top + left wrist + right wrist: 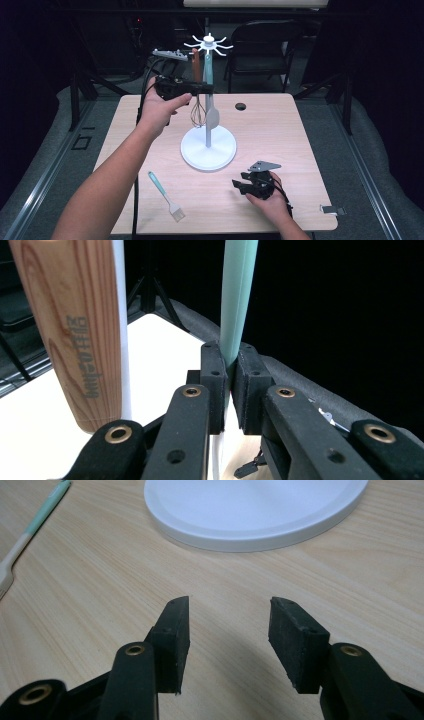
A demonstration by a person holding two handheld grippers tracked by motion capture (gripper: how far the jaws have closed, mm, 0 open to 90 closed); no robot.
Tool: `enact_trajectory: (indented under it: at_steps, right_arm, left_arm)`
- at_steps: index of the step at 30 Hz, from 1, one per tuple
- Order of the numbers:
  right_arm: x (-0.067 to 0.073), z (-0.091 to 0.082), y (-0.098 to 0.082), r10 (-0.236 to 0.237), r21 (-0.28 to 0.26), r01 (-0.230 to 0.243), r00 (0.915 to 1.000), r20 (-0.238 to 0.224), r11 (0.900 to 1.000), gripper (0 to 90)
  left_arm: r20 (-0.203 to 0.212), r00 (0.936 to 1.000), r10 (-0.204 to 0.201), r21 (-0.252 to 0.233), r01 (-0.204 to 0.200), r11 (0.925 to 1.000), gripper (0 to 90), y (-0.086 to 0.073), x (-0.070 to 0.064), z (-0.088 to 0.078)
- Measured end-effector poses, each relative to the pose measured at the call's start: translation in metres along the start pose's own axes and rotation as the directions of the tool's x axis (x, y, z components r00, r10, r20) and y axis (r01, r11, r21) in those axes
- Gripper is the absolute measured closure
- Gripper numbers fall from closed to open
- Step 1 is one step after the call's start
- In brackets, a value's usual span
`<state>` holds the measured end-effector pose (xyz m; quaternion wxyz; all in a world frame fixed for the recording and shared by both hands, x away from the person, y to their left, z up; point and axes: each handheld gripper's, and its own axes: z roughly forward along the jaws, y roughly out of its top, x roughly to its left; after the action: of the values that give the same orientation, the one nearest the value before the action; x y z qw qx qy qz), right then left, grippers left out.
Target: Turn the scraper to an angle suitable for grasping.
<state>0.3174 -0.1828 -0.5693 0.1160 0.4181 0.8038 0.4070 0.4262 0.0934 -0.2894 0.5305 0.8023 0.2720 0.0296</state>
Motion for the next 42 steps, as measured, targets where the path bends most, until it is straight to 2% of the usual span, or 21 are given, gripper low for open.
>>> enact_trajectory:
  at_steps: [3,8,15,18,20,23,24,29,37,42]
  right_arm:
    - [0.000,0.001,0.000,0.002,-0.004,-0.002,1.0000,0.000,1.000,51.0]
    - [0.001,0.001,0.000,0.000,0.001,0.000,1.0000,-0.003,1.000,51.0]
    - [0.001,0.001,0.000,0.000,0.003,0.000,1.0000,-0.003,1.000,51.0]
    - [0.001,0.001,0.000,-0.001,0.004,0.001,1.0000,-0.003,1.000,51.0]
    - [0.001,0.002,0.000,-0.001,0.001,0.001,1.0000,-0.003,1.000,51.0]
    - [0.001,0.002,0.000,0.002,-0.002,-0.002,1.0000,-0.005,1.000,51.0]
    - [0.001,0.002,0.000,0.002,0.000,-0.002,1.0000,-0.004,1.000,51.0]
    - [0.001,0.003,0.000,0.000,0.000,0.000,1.0000,0.004,1.000,51.0]
    - [0.000,0.002,0.000,-0.004,0.010,0.004,0.9995,0.032,1.000,50.5]
    - [0.000,0.002,0.000,0.014,-0.006,-0.014,0.9997,0.018,1.000,50.4]
  left_arm:
    - [0.027,0.9993,-0.027,-0.011,0.027,0.9996,84.5,-0.002,0.004,0.002]
    - [0.029,0.9987,-0.041,-0.011,0.041,0.9991,84.4,-0.002,0.009,0.004]
    - [-0.004,0.9983,-0.059,-0.030,0.059,0.9978,82.6,-0.005,0.013,0.006]
    - [-0.025,0.9979,-0.060,-0.028,0.060,0.9978,77.4,-0.007,0.013,0.006]
    - [-0.048,0.9979,-0.043,-0.034,0.041,0.9986,69.3,-0.009,0.010,0.006]
    - [-0.102,0.9948,0.001,-0.018,-0.003,0.9998,64.3,-0.010,0.003,0.005]
    - [-0.108,0.9941,0.007,-0.017,-0.009,0.9998,61.9,-0.011,0.002,0.005]
    - [-0.148,0.9881,0.040,-0.002,-0.041,0.9992,58.1,-0.017,-0.003,0.004]
    - [-0.166,0.9853,0.041,0.012,-0.040,0.9991,57.4,-0.030,-0.001,0.000]
    - [-0.176,0.9836,0.040,0.026,-0.036,0.9990,57.3,-0.044,0.003,-0.003]
